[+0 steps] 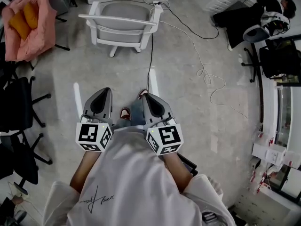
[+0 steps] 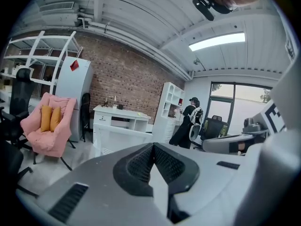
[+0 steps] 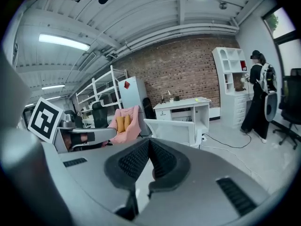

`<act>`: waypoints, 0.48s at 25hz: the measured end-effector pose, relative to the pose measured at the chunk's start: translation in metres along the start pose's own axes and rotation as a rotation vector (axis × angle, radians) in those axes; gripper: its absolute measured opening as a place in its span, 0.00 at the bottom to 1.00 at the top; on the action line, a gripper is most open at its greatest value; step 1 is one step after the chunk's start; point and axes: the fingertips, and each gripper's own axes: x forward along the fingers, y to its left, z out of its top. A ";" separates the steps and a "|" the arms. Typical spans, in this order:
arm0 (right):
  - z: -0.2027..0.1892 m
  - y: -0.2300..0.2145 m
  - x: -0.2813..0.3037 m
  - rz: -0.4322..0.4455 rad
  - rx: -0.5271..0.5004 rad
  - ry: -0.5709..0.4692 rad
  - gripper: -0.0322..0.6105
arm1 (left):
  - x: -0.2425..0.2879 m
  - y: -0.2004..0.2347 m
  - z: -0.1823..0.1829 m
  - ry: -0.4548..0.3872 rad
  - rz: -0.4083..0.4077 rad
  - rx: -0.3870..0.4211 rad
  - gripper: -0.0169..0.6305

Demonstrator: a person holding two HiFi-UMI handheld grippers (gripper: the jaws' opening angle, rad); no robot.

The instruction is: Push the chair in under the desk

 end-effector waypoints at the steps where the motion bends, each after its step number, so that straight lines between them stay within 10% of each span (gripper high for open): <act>1: 0.001 -0.003 0.001 -0.003 -0.003 -0.002 0.09 | 0.003 0.001 0.000 0.003 0.000 0.000 0.03; 12: 0.010 -0.040 0.030 0.022 0.002 0.009 0.09 | 0.043 0.003 0.012 0.014 0.023 0.001 0.03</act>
